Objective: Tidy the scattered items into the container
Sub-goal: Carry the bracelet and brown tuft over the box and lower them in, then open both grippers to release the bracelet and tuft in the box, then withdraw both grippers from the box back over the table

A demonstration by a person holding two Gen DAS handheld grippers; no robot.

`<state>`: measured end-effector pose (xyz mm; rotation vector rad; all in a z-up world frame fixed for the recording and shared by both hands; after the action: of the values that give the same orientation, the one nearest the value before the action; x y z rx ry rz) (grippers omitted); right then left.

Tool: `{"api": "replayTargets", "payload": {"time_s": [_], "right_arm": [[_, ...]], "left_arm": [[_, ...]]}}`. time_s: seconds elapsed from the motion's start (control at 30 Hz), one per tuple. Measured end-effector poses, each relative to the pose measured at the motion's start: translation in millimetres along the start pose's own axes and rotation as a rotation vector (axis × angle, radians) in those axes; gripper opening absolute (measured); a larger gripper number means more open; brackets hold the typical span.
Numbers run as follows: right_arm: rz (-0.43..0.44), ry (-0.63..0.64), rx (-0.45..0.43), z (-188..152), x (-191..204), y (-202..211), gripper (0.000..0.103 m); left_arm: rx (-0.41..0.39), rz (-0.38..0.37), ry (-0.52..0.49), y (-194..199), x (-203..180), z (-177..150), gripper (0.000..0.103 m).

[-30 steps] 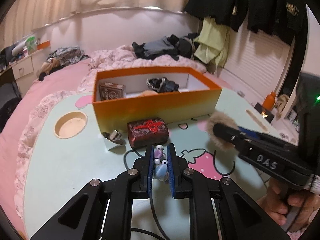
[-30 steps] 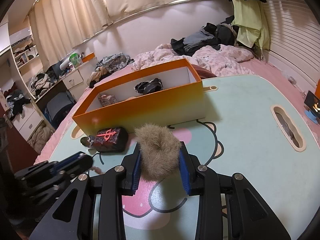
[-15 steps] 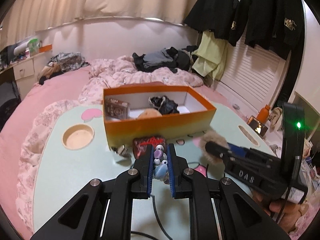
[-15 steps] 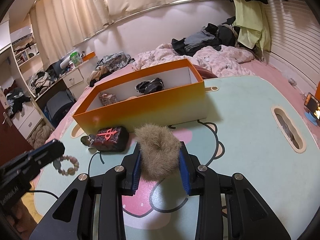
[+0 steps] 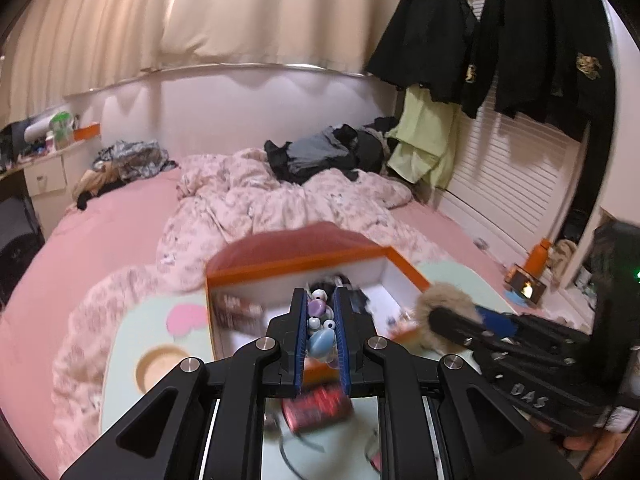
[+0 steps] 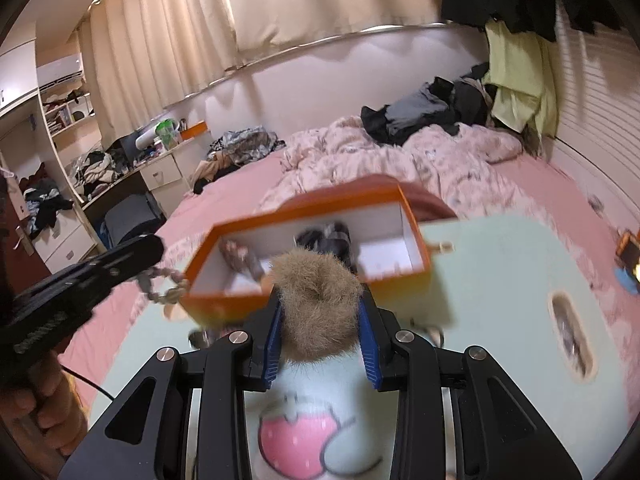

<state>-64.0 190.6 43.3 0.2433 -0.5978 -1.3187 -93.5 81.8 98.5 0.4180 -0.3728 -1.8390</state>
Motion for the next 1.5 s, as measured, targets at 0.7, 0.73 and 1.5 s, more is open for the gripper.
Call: {"api": "replayTargets", "payload": {"time_s": [0.7, 0.73, 1.5], "right_arm": [[0.037, -0.065, 0.192, 6, -18, -68, 0.039], [0.042, -0.074, 0.190, 5, -19, -66, 0.042], [-0.048, 0.022, 0.260, -86, -2, -20, 0.049]], "left_arm": [[0.123, -0.027, 0.099, -64, 25, -7, 0.031], [0.119, -0.029, 0.107, -62, 27, -6, 0.033], [0.291, 0.094, 0.116, 6, 25, -141, 0.084]]}}
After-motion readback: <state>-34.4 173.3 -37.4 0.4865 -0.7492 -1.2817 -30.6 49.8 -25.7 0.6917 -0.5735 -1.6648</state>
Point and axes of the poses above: each gripper's, at about its wrist camera, not at the fingertips, and y roughly against the way its jaws point, x to its left, z to its top, the point moved 7 cm from there along -y, roughly the way its jaws point, and after that the axes turned 3 degrees about -x, right-handed, at the moved point
